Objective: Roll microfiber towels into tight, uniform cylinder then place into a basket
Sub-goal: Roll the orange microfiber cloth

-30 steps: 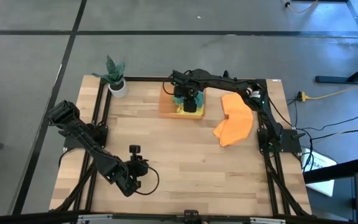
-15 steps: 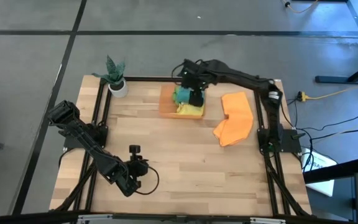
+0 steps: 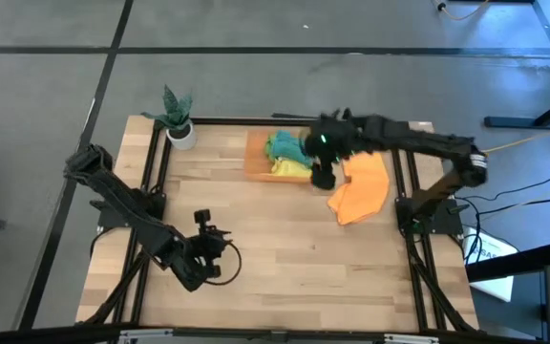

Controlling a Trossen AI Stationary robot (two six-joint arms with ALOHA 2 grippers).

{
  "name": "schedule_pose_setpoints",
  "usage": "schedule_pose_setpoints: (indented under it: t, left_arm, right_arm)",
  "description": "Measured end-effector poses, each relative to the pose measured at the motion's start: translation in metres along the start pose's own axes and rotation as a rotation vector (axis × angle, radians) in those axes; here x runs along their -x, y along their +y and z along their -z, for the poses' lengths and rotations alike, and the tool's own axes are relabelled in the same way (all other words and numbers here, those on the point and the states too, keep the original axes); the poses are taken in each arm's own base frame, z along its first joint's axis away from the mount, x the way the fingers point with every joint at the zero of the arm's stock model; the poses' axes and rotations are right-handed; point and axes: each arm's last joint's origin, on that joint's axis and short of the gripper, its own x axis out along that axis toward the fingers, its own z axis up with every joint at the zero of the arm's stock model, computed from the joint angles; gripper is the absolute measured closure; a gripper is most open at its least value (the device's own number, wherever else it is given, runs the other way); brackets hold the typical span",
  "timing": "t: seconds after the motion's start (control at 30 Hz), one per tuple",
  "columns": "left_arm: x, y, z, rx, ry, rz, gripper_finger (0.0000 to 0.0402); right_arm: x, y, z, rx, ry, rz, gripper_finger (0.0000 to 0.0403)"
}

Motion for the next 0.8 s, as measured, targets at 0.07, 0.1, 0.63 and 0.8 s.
schedule_pose_setpoints:
  t: [0.07, 0.1, 0.63, 0.8]
  left_arm:
    - [0.007, 0.005, -0.004, 0.017, -0.037, -0.008, 0.0315]
    - [0.009, 0.008, -0.006, 0.018, -0.054, -0.012, 0.0315]
    - [-0.057, 0.033, -0.075, -0.125, -0.265, 0.213, 0.0316]
    - [-0.093, 0.031, -0.082, -0.241, -0.336, 0.283, 0.0316]
  right_arm:
    - [-0.004, 0.016, 0.019, -0.020, -0.008, -0.014, 0.0206]
    - [-0.005, 0.023, 0.027, -0.039, -0.011, -0.017, 0.0206]
    - [-0.007, 0.110, 0.126, -0.239, 0.012, 0.054, 0.0205]
    - [-0.002, 0.119, 0.130, -0.267, -0.004, 0.057, 0.0205]
